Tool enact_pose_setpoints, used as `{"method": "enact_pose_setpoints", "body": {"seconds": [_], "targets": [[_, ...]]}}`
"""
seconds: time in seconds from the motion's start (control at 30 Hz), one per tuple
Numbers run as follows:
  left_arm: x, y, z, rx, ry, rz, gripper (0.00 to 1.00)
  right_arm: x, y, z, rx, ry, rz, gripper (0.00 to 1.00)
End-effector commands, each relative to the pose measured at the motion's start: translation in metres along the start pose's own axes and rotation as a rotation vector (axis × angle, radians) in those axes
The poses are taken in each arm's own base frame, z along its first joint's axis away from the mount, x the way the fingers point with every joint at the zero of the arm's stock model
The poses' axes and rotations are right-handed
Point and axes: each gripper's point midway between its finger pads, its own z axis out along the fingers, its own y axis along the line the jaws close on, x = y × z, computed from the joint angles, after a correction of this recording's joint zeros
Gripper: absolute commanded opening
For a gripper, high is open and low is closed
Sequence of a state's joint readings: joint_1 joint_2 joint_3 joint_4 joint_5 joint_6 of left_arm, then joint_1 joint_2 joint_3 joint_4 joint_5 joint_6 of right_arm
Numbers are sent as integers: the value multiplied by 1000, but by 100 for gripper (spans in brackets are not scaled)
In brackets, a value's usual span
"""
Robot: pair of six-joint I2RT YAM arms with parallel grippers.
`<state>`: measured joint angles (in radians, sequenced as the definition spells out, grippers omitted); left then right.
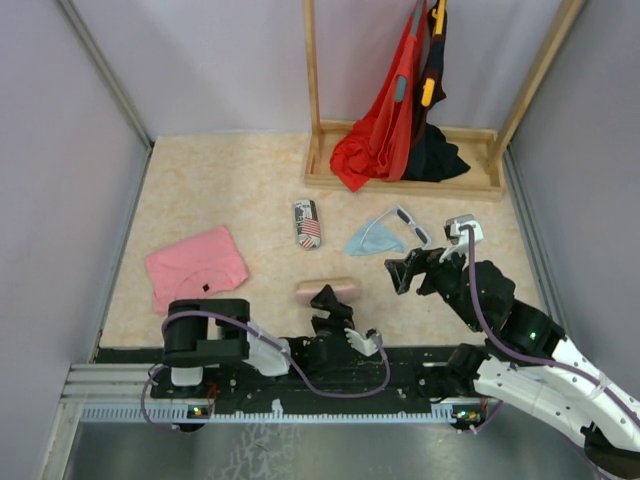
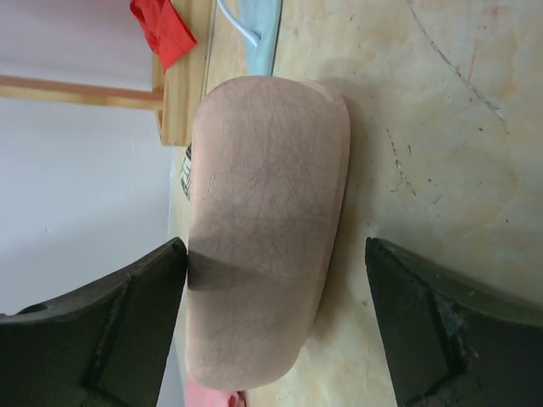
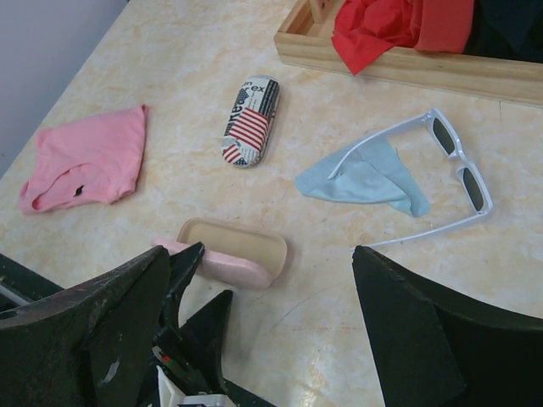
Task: Organize the sunglasses
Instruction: Place the sunglasses case at the center of the board.
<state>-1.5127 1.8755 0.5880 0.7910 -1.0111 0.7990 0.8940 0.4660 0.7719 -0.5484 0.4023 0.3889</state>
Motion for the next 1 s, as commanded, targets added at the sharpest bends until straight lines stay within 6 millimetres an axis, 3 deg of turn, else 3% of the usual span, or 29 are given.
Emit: {"method": "enact_pose_setpoints", "body": {"seconds": [0.0, 0.3, 0.53, 0.83, 0.97], "targets": [[5, -20, -6, 81, 12, -28, 96, -7, 0, -2, 1, -18, -2, 88], [-10, -4, -21, 83, 3, -155, 99, -4, 0, -2, 1, 9, -34, 88], [-35, 19, -43, 172, -32, -402, 99, -1, 6, -1, -22, 45, -36, 88], [-51, 41, -81, 337, -157, -688, 99, 21, 12, 6, -40, 140, -47, 88], [-53, 63, -90, 314, -189, -861, 99, 35, 13, 12, -43, 194, -73, 88]]}}
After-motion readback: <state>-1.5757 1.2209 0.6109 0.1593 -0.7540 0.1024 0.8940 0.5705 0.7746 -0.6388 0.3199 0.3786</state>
